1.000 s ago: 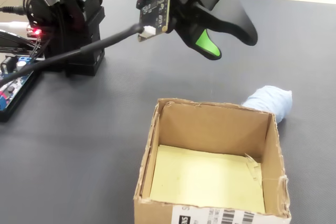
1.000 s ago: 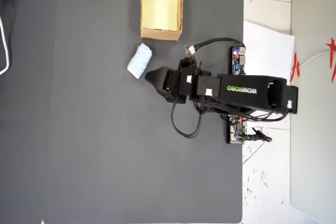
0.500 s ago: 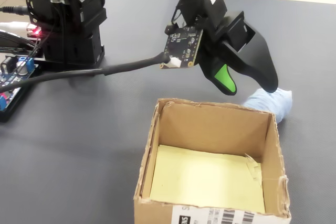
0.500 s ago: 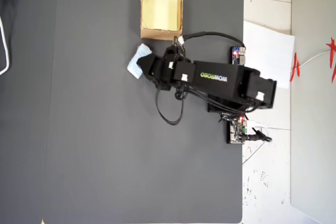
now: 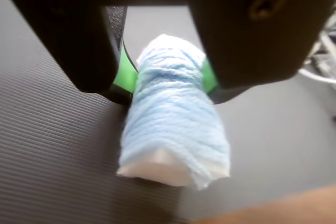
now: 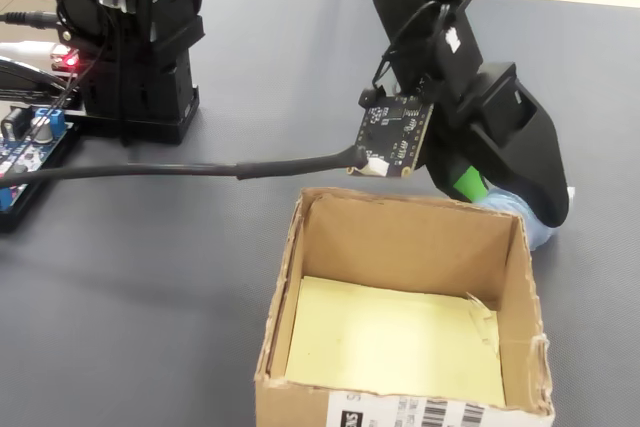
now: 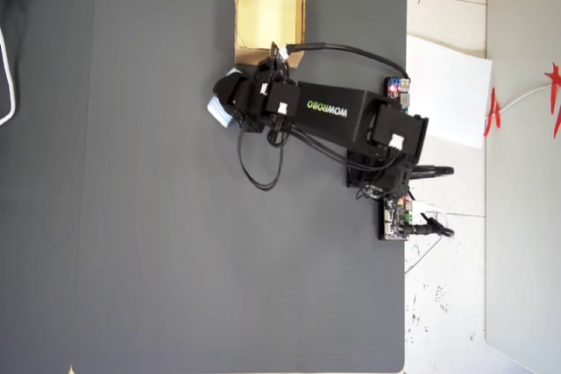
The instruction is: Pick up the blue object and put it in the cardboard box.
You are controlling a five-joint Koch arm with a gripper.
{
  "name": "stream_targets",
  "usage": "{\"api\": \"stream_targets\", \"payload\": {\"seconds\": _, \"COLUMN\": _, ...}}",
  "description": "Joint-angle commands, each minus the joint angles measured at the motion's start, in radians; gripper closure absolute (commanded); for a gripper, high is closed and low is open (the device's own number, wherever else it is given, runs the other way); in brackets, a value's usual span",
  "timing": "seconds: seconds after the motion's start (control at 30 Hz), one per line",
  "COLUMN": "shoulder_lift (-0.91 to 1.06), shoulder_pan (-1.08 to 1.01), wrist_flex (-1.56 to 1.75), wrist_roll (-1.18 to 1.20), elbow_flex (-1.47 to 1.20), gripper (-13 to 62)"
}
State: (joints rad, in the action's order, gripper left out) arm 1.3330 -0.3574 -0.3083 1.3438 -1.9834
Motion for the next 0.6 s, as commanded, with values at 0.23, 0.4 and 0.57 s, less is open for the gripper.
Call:
{"api": "stream_targets", "payload": {"seconds": 0.23, "shoulder_lift": 0.078, "shoulder_pan": -0.018, "wrist_flex": 0.367, "wrist_roll": 0.107, "elbow_flex": -0.123, "gripper": 51.2}}
{"api": "stream_targets", "payload": {"seconds": 0.4, "shoulder_lift": 0.250, "shoulder_pan": 0.034, "wrist_flex": 0.522, "wrist_roll": 0.155, "elbow_flex": -0.247, "gripper": 51.2}}
{"api": "stream_targets", "payload": {"seconds": 0.57, "shoulder_lift": 0.492, "shoulder_pan": 0.106, "wrist_flex": 0.569, "wrist_roll": 0.156, "elbow_flex": -0.373, "gripper": 51.2}}
